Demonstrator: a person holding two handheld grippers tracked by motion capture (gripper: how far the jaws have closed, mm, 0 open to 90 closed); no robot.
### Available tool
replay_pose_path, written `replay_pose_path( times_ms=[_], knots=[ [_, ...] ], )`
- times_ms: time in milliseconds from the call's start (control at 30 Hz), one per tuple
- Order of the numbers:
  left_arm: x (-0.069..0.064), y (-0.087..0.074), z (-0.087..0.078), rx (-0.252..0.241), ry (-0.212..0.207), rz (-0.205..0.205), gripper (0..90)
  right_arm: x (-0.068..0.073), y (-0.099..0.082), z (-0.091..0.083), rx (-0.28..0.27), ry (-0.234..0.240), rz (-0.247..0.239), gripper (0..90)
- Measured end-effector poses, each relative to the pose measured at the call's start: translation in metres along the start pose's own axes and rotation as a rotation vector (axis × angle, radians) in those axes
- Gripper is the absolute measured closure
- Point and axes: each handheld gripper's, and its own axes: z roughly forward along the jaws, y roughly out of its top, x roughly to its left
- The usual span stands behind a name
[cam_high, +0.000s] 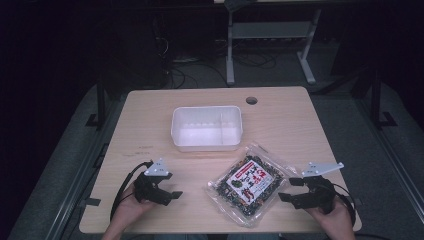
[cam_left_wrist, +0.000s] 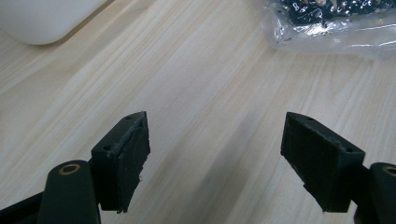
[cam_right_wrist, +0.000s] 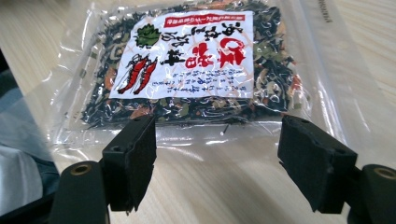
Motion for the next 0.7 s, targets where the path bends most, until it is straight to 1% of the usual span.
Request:
replay_pose_path(
  times_ms=[100, 233, 300, 367, 467, 533, 567, 600, 633, 667, 700],
  knots=[
    [-0.003, 0.003, 0.002, -0.001, -0.009, 0.002, 23.7, -0.002, 0.0, -0.006, -0.026, -0.004, 0.021, 26.9],
    [-0.006, 0.012, 0.003, -0.019, -0.022, 0.012, 25.6, -0.006, 0.0, -0.009, -0.035, -0.017, 0.031, 26.7],
    [-0.008, 0.018, 0.005, -0.03, -0.042, 0.012, 26.4, -0.008, 0.0, -0.01, -0.038, -0.026, 0.035, 26.6],
    [-0.01, 0.024, 0.007, -0.033, -0.05, 0.023, 28.5, -0.009, 0.0, -0.013, -0.045, -0.037, 0.042, 26.5],
    [-0.015, 0.035, 0.011, -0.025, -0.07, 0.04, 33.3, -0.012, 0.001, -0.016, -0.062, -0.048, 0.057, 27.7],
    [-0.019, 0.042, 0.015, -0.015, -0.092, 0.05, 40.5, -0.013, 0.002, -0.019, -0.078, -0.058, 0.067, 30.1],
    [-0.02, 0.046, 0.017, -0.011, -0.103, 0.057, 42.2, -0.014, 0.002, -0.02, -0.083, -0.063, 0.077, 30.4],
    [-0.023, 0.049, 0.02, -0.011, -0.115, 0.061, 46.8, -0.015, 0.003, -0.02, -0.085, -0.067, 0.086, 31.0],
    [-0.025, 0.054, 0.023, -0.007, -0.122, 0.066, 49.2, -0.016, 0.004, -0.021, -0.084, -0.075, 0.092, 31.4],
    [-0.025, 0.054, 0.023, -0.007, -0.122, 0.066, 49.6, -0.017, 0.004, -0.021, -0.083, -0.082, 0.097, 31.5],
    [-0.029, 0.062, 0.03, 0.011, -0.123, 0.084, 51.1, -0.018, 0.004, -0.021, -0.078, -0.089, 0.101, 31.4]
  ],
)
